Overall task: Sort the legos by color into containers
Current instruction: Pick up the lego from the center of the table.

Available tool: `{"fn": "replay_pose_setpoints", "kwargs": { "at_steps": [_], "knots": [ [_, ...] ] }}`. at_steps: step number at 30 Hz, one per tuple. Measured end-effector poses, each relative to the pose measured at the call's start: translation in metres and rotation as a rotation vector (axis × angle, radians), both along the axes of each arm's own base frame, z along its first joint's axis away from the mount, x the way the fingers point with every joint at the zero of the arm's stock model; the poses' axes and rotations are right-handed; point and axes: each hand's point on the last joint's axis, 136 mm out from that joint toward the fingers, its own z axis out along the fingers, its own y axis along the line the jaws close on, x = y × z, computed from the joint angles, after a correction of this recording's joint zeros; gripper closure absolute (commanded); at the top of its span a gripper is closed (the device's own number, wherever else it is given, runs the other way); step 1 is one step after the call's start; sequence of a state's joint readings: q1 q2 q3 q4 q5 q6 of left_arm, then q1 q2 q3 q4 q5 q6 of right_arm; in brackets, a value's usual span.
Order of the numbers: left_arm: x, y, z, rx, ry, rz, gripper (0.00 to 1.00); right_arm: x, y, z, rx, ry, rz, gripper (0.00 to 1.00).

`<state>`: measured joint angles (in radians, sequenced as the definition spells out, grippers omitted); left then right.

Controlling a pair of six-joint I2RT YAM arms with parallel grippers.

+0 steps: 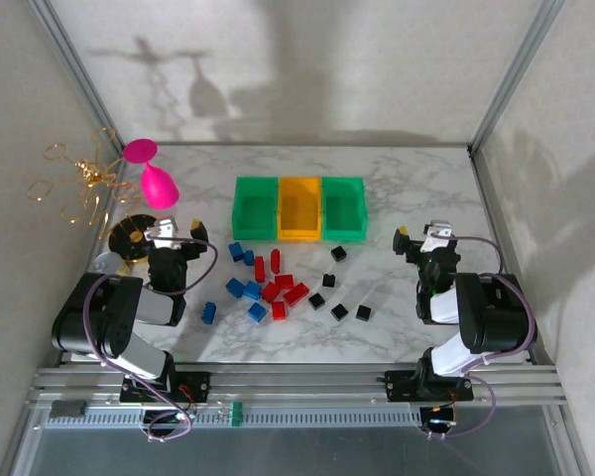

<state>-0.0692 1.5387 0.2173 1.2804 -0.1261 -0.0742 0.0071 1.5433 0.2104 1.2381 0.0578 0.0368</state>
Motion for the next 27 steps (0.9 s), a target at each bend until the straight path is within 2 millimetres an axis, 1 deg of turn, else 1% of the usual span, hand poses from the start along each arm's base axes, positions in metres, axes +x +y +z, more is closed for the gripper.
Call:
{"fn": "replay_pose_setpoints", "kwargs": {
  "at_steps": [6, 8, 11, 14, 17, 20, 22, 24, 25, 27],
  "knots": [
    [0.0, -0.001, -0.001, 0.005, 0.014, -0.002, 0.01, 0.0, 0.001, -0.001, 0.001, 0.005, 0.007, 0.01],
    [0.002, -0.003, 0.001, 0.013, 0.024, -0.008, 0.01, 0.003, 0.002, 0.001, 0.001, 0.014, 0.01, 0.01],
    [0.005, -0.009, 0.016, 0.019, 0.016, -0.02, 0.01, 0.011, 0.001, 0.018, 0.004, -0.002, 0.002, 0.01],
    [0.005, -0.012, 0.034, 0.005, -0.002, -0.026, 0.01, 0.016, -0.003, 0.038, 0.027, -0.017, -0.025, 0.01],
    [-0.001, -0.011, 0.051, -0.027, -0.019, -0.019, 0.01, 0.021, -0.008, 0.058, 0.097, -0.009, -0.063, 0.01],
    [-0.008, -0.008, 0.062, -0.079, -0.02, 0.001, 0.01, 0.024, -0.014, 0.07, 0.192, 0.025, -0.113, 0.01],
    [-0.013, -0.007, 0.071, -0.122, -0.031, 0.006, 0.01, 0.021, -0.02, 0.068, 0.252, 0.062, -0.149, 0.01],
    [-0.017, -0.006, 0.078, -0.181, -0.036, 0.018, 0.01, 0.015, -0.022, 0.06, 0.302, 0.118, -0.177, 0.01],
    [-0.018, -0.004, 0.079, -0.213, -0.034, 0.032, 0.01, 0.012, -0.022, 0.055, 0.319, 0.144, -0.183, 0.01],
    [-0.023, 0.001, 0.078, -0.286, -0.021, 0.069, 0.01, 0.005, -0.017, 0.044, 0.353, 0.206, -0.17, 0.01]
  ]
}}
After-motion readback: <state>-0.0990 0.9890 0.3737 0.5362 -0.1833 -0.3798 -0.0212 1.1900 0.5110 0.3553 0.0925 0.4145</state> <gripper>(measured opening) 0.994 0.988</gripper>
